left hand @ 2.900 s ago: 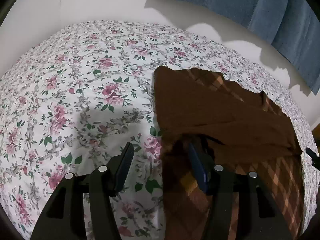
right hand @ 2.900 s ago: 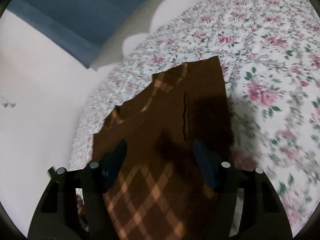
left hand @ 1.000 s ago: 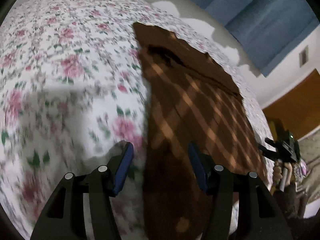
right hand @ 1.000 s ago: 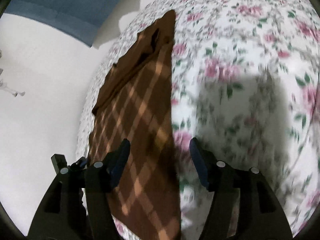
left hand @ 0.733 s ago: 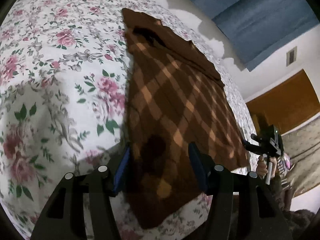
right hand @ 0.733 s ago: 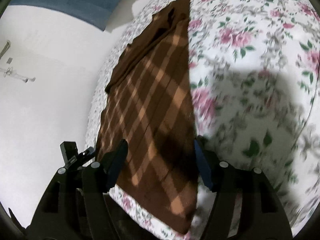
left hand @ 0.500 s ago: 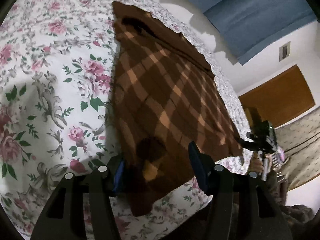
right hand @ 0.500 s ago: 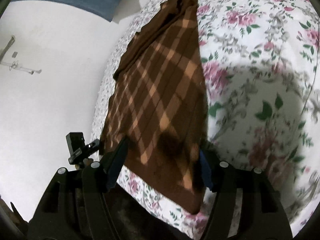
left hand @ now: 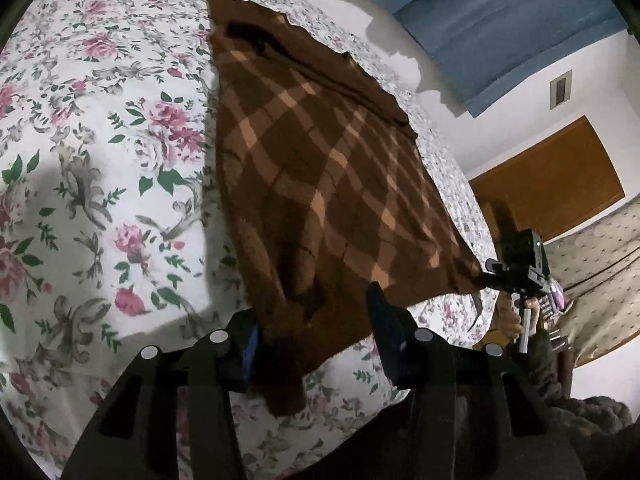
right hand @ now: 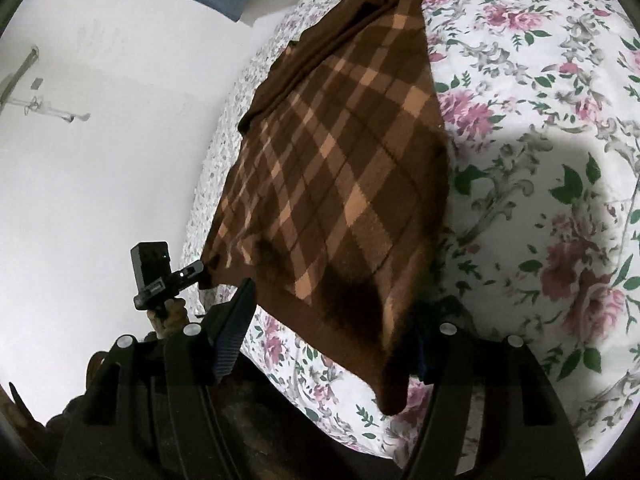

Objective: Fold small clothes
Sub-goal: 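Lift the hem with both grippers and fold it toward the collar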

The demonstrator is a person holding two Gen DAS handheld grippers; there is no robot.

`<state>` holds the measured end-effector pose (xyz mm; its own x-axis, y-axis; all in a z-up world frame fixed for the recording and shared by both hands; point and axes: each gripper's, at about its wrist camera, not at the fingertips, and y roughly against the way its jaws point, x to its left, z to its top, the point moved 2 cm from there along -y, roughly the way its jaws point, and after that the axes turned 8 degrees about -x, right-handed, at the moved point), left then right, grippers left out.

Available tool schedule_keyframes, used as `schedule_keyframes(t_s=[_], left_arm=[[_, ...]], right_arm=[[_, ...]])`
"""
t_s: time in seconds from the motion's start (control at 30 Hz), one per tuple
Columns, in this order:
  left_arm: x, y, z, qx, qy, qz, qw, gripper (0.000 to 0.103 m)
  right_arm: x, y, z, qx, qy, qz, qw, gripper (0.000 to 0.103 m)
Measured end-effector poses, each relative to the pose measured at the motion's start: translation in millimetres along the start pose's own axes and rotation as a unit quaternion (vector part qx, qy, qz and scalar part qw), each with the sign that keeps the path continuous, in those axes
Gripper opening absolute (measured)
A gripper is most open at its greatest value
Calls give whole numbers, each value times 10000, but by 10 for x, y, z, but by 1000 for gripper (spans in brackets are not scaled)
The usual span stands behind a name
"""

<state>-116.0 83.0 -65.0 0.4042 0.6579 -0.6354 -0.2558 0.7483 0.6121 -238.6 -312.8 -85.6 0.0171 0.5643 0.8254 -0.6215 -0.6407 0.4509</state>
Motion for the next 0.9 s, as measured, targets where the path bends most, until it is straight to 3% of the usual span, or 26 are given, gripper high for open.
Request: schedule_keyframes(t_s=[0.2,0.3,0.33,0.37,0.4,0.43,0.5,0.67,0.9], left_arm=[[18,79,-91,68,29,-89,9999,47],[26,71,-76,50,79,-111,9999,46],[22,64,-69,37,60,-37,10000,42],[25,62,-67,41,10,87,10000,31],[30,59,-68,36,-34,195,9998,18],[40,52,-66,23,-92,372,9993,14],[70,81,-60,-61,-38,403,9992,8],[126,304,52,-513,255,168,9982,6],[5,363,105,-608,208,15,9979,6]], right_arm=[[-2,-9,-25,37,-36,50,10000,63],[-28,-26,-50,66,-11,-33,10000,50],[-45,-24,-58,62,-14,-61,10000,43],[-70,-25,-58,66,-43,-89,9999,39],[-93,-30,-59,73,-73,-132,9999,28],[-116,-32,-65,90,-80,-183,9998,17],[-139,-24,-81,136,-27,-252,9996,6],[-87,173,-75,-91,-8,118,9999,5],[-112,254,-42,-174,-107,307,9993,5]])
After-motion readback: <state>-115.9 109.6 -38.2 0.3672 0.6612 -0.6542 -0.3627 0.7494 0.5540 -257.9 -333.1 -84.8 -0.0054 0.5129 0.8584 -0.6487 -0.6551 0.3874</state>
